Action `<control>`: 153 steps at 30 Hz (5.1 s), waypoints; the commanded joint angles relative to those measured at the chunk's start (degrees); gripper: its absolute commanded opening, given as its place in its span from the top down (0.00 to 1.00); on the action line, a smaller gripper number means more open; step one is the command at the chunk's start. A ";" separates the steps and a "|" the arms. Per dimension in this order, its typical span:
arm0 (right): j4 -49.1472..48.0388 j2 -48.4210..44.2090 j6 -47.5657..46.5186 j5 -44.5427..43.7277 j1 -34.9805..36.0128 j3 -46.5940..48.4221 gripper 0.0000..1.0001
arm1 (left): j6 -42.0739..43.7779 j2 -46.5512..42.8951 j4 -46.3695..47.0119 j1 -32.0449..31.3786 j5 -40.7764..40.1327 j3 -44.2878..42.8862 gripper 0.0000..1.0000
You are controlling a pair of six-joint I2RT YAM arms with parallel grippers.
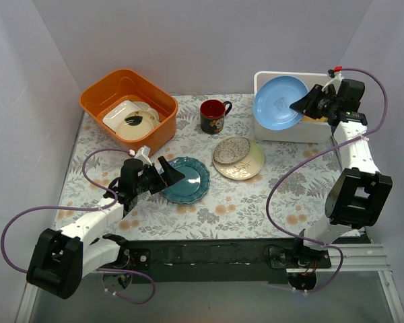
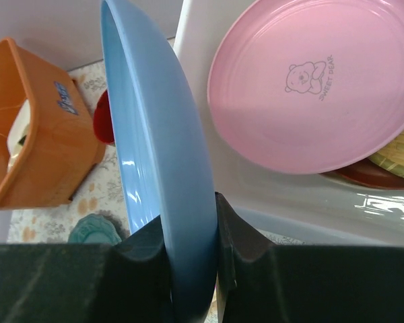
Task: Place the plates into the plastic bin on the countertop
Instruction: Place the plate in the plastic bin, then pick up the plate at the center of the board.
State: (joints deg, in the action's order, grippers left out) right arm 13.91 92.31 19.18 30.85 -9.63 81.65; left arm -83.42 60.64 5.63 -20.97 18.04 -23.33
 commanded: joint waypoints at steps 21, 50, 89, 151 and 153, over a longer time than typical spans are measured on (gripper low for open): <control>-37.02 9.99 30.29 22.50 -10.41 -4.48 0.99 | 1.94 1.23 0.00 -0.12 0.24 -2.60 0.02; -37.47 21.59 34.61 19.25 -12.08 5.89 0.99 | 2.47 1.15 -0.09 -0.12 -0.20 -2.07 0.02; -25.34 34.16 25.47 11.51 -6.72 17.94 0.99 | 3.35 2.90 -0.18 -0.12 -0.03 -3.12 0.02; -9.08 6.22 9.91 -3.17 -2.42 7.75 0.02 | 3.26 -0.35 -2.64 -0.12 -1.34 -3.30 0.02; -8.81 4.82 9.21 -3.69 -1.63 6.07 0.02 | 3.35 -0.52 -3.17 -0.12 -1.69 -3.39 0.02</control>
State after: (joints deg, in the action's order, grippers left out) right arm 6.20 101.91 30.81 26.63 -13.02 89.56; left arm -80.79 62.02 3.60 -20.97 17.63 -25.26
